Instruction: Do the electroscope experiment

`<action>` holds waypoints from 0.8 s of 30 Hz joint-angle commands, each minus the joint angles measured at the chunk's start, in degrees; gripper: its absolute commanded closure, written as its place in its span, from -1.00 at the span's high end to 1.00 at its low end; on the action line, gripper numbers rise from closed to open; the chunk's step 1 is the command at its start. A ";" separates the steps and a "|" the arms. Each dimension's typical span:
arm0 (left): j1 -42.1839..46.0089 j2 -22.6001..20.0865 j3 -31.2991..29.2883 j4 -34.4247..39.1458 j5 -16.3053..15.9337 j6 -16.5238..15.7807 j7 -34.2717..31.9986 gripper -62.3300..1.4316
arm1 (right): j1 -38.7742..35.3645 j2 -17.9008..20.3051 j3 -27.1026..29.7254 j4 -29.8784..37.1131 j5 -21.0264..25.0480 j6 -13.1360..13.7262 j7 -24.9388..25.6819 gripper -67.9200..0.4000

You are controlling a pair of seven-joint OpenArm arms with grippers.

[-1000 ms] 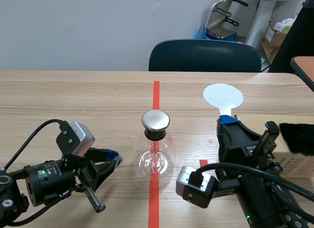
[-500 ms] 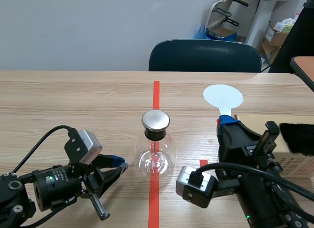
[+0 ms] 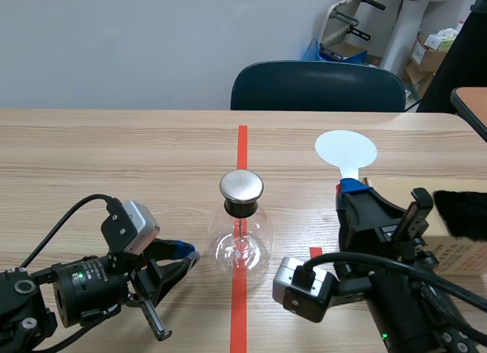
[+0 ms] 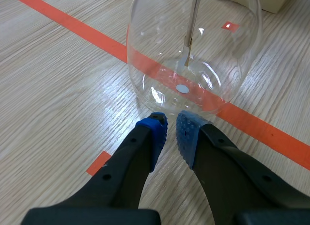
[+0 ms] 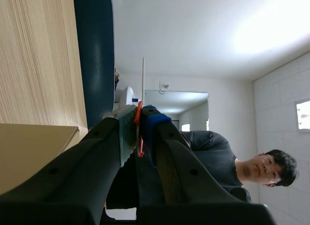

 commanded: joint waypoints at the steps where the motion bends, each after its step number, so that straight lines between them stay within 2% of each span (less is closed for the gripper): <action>1: -0.42 0.28 -0.07 1.03 -0.39 -0.37 0.00 -0.64 | 0.66 0.00 0.09 0.68 -0.24 -0.85 -0.37 -0.96; 24: -0.28 0.31 -0.07 1.03 -0.42 -0.35 -1.97 -0.64 | 0.66 0.00 0.09 0.68 -0.24 -0.66 0.00 -0.96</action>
